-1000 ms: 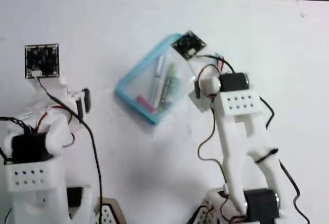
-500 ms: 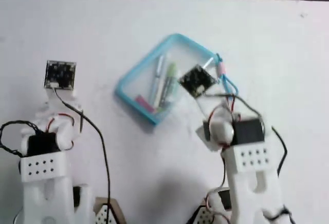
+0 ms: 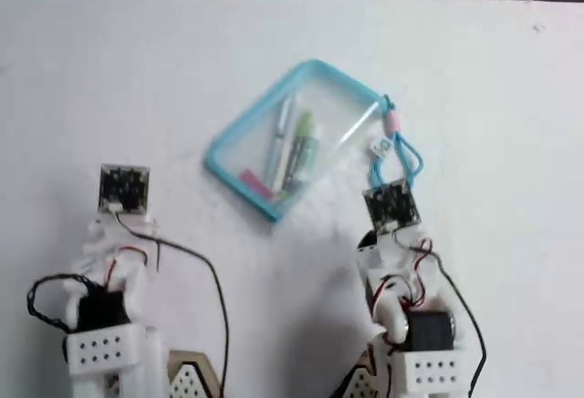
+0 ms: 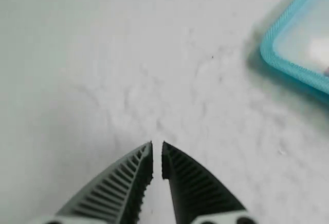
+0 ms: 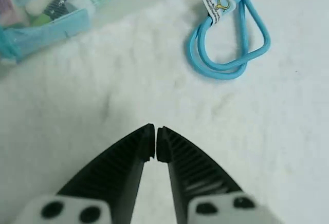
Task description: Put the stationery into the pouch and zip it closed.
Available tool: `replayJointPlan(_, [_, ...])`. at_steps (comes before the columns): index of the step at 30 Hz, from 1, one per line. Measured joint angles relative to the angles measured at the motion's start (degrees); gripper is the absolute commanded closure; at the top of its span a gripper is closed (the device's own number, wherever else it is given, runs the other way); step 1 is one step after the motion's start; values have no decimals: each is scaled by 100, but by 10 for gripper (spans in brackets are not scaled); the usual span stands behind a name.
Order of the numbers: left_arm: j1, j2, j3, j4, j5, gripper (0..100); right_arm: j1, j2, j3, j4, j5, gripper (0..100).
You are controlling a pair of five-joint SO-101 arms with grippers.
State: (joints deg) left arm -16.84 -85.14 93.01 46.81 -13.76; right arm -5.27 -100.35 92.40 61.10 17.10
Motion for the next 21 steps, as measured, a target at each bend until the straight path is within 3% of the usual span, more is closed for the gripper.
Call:
replayJointPlan(4, [0,-774,422,211,0,924,0,-88,378,0,-53,981])
replayJointPlan(10, [0,-1697,440,1354,0,924,-9,18,413,53,-53,981])
replayJointPlan(21, [0,-1837,440,2268,0,922,-9,9,413,800,-53,981])
